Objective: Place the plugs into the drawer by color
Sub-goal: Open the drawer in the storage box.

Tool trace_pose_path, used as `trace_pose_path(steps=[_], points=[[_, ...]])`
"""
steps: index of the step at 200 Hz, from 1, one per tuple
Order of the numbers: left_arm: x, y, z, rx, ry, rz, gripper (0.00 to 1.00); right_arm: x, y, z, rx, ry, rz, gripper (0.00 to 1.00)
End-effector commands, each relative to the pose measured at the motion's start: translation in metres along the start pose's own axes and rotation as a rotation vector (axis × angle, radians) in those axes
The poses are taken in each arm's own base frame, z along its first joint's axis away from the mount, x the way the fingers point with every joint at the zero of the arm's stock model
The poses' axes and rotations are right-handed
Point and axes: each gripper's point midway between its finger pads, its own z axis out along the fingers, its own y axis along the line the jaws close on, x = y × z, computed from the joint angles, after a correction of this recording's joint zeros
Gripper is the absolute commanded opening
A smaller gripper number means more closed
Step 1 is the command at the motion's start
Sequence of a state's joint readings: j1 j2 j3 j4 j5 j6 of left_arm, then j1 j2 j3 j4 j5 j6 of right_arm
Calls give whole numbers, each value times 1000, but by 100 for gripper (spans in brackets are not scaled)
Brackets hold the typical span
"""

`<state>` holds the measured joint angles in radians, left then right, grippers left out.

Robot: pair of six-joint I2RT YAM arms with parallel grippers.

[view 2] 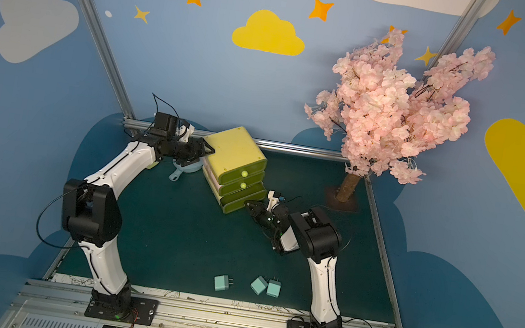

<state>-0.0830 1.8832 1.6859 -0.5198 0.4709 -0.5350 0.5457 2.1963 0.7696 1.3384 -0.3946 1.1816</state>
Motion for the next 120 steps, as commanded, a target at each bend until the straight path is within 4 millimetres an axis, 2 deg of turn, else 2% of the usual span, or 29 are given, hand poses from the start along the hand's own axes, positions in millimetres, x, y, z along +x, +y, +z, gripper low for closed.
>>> trace_pose_path(steps=[1, 34, 84, 120], points=[[18, 39, 13, -119, 64, -52, 86, 20, 2, -12, 15, 33, -28, 10], [18, 37, 13, -111, 64, -52, 86, 35, -6, -35, 57, 45, -38, 12], [21, 34, 15, -111, 70, -45, 87, 54, -13, -56, 98, 71, -44, 14], [23, 33, 17, -112, 73, -42, 86, 59, -11, -64, 103, 77, -57, 16]])
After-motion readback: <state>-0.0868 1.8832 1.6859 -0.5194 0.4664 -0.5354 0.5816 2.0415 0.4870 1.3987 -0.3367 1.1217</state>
